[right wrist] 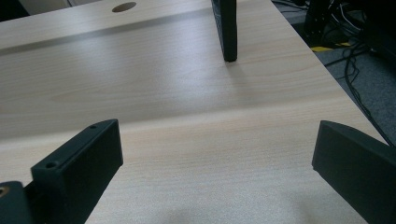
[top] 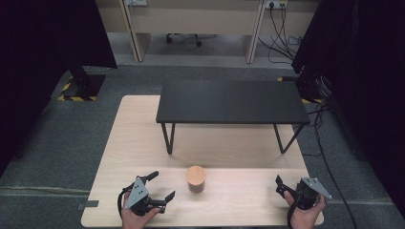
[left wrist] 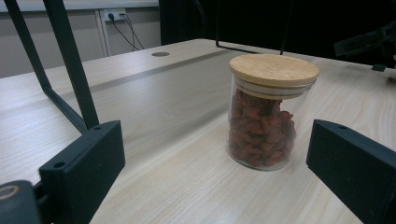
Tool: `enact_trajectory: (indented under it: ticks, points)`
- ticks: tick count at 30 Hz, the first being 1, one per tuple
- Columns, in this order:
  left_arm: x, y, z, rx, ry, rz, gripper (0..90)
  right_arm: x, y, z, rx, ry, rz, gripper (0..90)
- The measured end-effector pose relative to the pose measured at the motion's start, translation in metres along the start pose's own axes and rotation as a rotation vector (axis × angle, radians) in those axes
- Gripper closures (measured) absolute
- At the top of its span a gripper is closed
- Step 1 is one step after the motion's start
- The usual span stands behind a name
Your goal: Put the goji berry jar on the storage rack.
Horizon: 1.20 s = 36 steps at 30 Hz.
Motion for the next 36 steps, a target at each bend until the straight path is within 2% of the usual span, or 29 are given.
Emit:
enact_trajectory:
  ticks: [6, 13, 19, 22, 31, 36]
  points:
    - [0.002, 0.002, 0.0, 0.0, 0.001, -0.008, 3.6, 0.0, 0.0, 0.0, -0.004, 0.006, 0.0, 1.7]
    - [0.009, 0.009, 0.003, -0.016, 0.02, -0.047, 3.6, 0.001, 0.001, 0.001, -0.006, 0.02, 0.006, 1.8]
    - [0.017, 0.023, 0.008, -0.039, 0.028, -0.068, 2.6, 0.001, 0.002, 0.001, -0.009, 0.014, 0.009, 1.8]
    - [0.023, 0.034, 0.011, -0.072, 0.035, -0.064, 2.6, 0.001, 0.003, 0.002, -0.011, 0.017, 0.009, 1.8]
    - [0.029, 0.055, 0.017, -0.11, 0.05, -0.08, 3.0, 0.001, 0.003, 0.002, -0.012, 0.018, 0.012, 1.8]
    - [0.033, 0.071, 0.022, -0.142, 0.054, -0.075, 3.5, 0.002, 0.003, 0.002, -0.014, 0.02, 0.015, 1.8]
Point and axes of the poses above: each handheld gripper's, and its own axes: y roughly forward along the jaws, z roughly out of its top, x roughly to its right, the point moved 7 cm from there along y, roughly forward along the jaws, and after that the axes turned 3 degrees about x, right-handed, at the moved point
